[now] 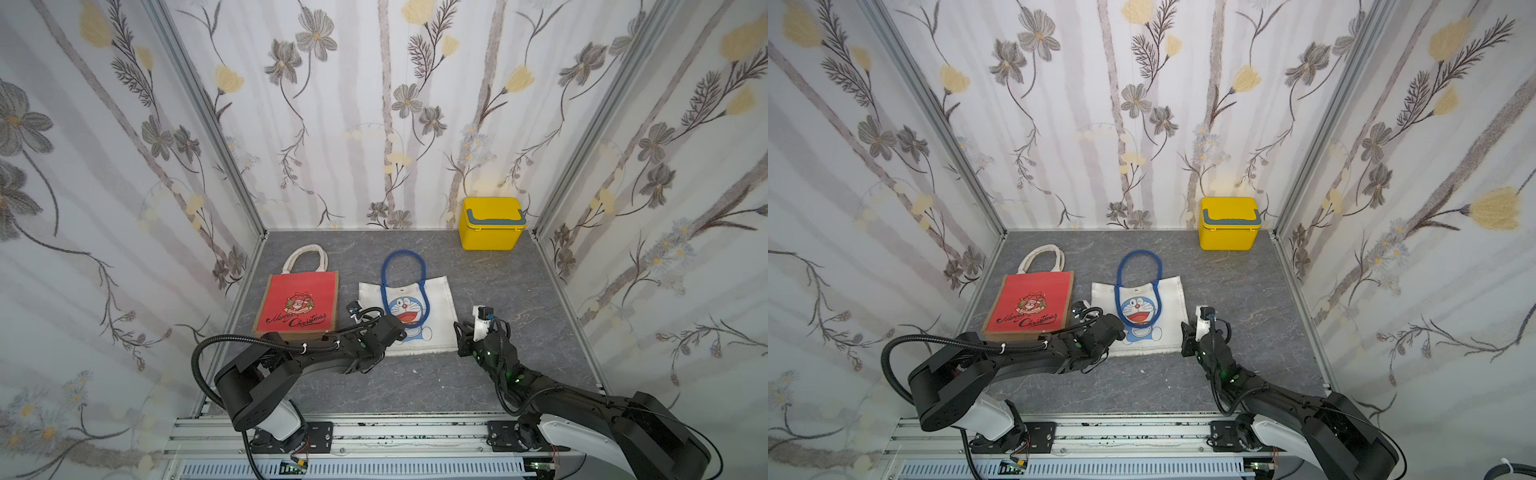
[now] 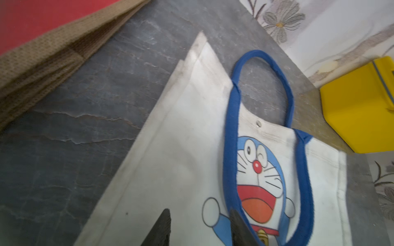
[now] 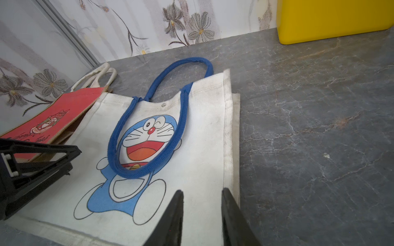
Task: Put away the canvas bag
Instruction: Press the canvas bag at the center of the board.
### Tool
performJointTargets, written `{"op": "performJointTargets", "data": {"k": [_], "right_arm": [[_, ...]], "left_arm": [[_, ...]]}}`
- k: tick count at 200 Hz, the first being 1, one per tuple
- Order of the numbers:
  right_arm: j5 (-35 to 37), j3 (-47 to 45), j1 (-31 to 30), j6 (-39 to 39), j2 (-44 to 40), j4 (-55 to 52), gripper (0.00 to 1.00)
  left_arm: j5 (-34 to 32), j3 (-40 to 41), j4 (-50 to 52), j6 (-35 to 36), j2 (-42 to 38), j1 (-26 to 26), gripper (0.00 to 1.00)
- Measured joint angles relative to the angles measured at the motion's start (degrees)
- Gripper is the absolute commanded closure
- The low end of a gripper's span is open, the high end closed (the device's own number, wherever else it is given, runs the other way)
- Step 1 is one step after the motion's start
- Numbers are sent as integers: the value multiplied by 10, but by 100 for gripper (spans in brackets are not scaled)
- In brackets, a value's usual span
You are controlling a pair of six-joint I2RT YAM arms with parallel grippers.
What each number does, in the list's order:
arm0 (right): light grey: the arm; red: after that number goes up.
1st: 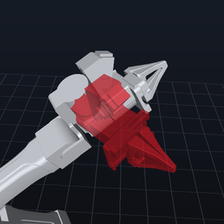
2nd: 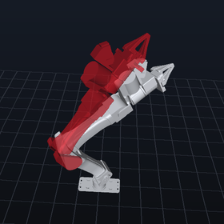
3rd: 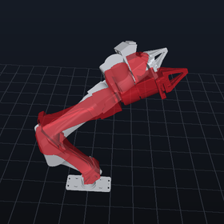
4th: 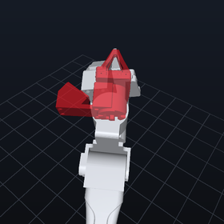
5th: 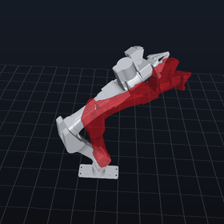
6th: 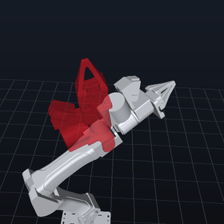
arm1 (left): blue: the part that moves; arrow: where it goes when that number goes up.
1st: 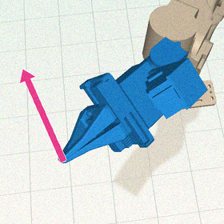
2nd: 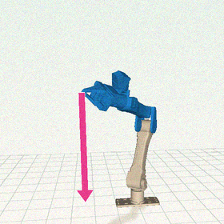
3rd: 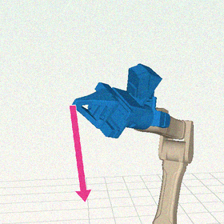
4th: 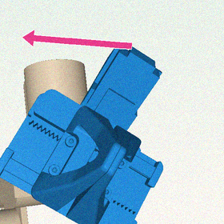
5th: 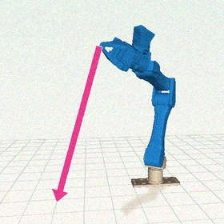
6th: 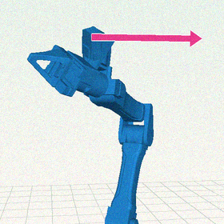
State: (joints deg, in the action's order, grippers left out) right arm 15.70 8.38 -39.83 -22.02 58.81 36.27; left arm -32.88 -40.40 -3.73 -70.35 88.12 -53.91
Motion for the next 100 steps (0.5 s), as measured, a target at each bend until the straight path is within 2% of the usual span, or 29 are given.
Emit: {"op": "performJointTargets", "data": {"k": [23, 37, 63, 100], "right_arm": [[-9, 12, 1, 31, -3, -11, 20], [-22, 18, 1, 43, -3, -14, 14], [-36, 47, 2, 74, 12, -23, 13], [-63, 82, 2, 130, 37, -26, 15]], "left_arm": [[-29, -13, 33, 12, 12, -5, 47], [-38, -15, 48, 15, 24, -10, 48], [-33, -15, 55, 27, 41, -12, 53], [1, 0, 40, 47, 41, -13, 55]]}}
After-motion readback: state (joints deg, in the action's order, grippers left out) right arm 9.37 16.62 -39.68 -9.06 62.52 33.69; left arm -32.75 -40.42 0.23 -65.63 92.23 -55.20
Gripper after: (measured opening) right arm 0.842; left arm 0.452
